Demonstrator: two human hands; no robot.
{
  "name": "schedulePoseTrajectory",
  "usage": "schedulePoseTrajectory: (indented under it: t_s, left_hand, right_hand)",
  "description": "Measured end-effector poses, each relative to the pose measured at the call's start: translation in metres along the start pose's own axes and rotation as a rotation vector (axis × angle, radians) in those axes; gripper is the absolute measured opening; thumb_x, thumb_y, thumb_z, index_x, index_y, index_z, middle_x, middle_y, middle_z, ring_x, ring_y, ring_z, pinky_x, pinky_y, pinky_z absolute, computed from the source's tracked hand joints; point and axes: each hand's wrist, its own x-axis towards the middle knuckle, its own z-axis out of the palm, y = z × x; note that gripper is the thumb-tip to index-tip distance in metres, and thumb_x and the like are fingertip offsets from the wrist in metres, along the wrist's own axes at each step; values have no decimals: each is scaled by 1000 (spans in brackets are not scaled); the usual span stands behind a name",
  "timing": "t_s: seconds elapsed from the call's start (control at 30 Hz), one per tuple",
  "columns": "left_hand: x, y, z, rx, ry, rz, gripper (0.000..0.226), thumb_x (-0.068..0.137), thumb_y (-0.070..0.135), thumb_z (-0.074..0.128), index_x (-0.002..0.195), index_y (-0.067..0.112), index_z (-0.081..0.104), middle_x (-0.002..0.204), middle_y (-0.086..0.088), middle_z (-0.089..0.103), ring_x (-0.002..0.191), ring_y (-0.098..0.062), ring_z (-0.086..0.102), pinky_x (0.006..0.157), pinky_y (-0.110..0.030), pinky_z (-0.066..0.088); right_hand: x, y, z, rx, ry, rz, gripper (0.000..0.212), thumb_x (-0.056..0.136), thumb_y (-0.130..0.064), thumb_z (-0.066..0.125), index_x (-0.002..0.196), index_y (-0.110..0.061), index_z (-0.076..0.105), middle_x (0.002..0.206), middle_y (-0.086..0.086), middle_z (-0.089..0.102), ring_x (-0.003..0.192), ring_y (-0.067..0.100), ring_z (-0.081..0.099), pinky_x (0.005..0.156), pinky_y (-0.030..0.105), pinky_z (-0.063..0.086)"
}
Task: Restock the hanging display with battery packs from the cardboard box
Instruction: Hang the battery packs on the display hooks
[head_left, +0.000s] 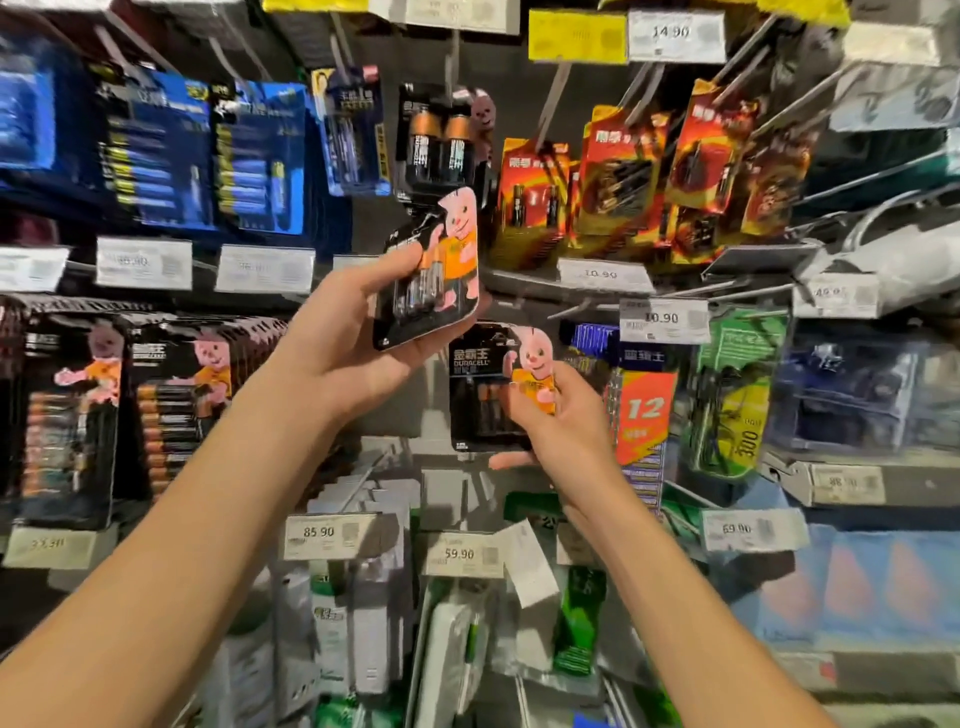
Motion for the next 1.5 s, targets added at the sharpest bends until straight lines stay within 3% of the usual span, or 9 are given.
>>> schedulePoseTrajectory:
  t_s: [0.17, 0.3, 0.57, 0.73, 0.87, 1.1, 1.2, 1.37, 1.5]
  left_hand:
    - [-1, -1, 2, 47, -13, 21, 38, 93, 13, 64, 127, -3, 62, 122, -26, 69, 112, -41, 69, 105, -52, 50]
    - [-2, -2, 4, 66, -19, 24, 44, 87, 13, 67, 128, -3, 61, 123, -25, 69, 113, -41, 69, 106, -50, 50]
    - [-5, -8, 3, 66, -18, 9, 41, 93, 13, 65, 130, -3, 60, 126, -26, 67, 116, -41, 67, 105, -48, 51]
    - [-8, -8, 4, 68, -6, 11, 41, 92, 14, 65, 129, -3, 61, 125, -24, 69, 118, -37, 67, 106, -46, 51]
    - [-8, -9, 3, 67, -23, 12, 46, 87, 14, 67, 130, -2, 61, 128, -23, 67, 120, -37, 66, 108, -46, 49]
    - [-7, -9, 2, 89, -8, 11, 44, 86, 14, 68, 127, -2, 63, 126, -23, 68, 119, -37, 67, 108, -46, 49]
    - [-7, -10, 0, 101, -16, 7, 43, 85, 14, 69, 126, 0, 65, 126, -23, 69, 119, -38, 66, 109, -46, 48]
    - [-9, -11, -2, 83, -16, 0, 44, 87, 14, 67, 128, 0, 63, 127, -22, 68, 120, -36, 66, 109, -45, 49]
    - [-12, -16, -3, 78, 4, -3, 43, 88, 14, 68, 129, 0, 63, 125, -22, 69, 118, -35, 67, 108, -44, 49]
  right_hand:
    - [25, 6, 2, -107, 48, -127, 10, 95, -10, 64, 101, -18, 66, 98, 15, 71, 89, 30, 69, 79, 47, 61]
    - [27, 12, 5, -160, 38, -246, 13, 97, -6, 63, 104, -16, 66, 88, 8, 68, 74, 7, 60, 60, 11, 46]
    - [29, 25, 17, -28, 51, -253, 22, 95, -23, 71, 115, -15, 64, 88, -11, 73, 84, 13, 73, 59, 45, 62]
    - [27, 32, 23, -28, 179, -381, 16, 92, -20, 74, 100, -8, 66, 81, -4, 68, 71, 4, 59, 61, 23, 50]
    - [26, 35, 24, 40, 226, -323, 25, 86, -28, 78, 85, -8, 63, 70, -5, 58, 61, 3, 47, 55, 19, 39]
    - [48, 39, 26, -53, 270, -79, 34, 88, -21, 76, 73, -18, 46, 63, -8, 50, 58, 13, 45, 55, 49, 53]
    - [54, 36, 29, -50, 274, -13, 21, 94, -7, 65, 82, -14, 49, 75, 0, 54, 66, 16, 52, 49, 33, 52]
    - [66, 32, 36, 257, 272, 197, 20, 98, 1, 54, 116, 7, 49, 83, 4, 50, 78, 19, 51, 70, 37, 53]
    - [65, 35, 33, 236, 262, 181, 14, 99, -6, 59, 110, -2, 52, 86, 3, 56, 76, 15, 54, 49, 19, 55]
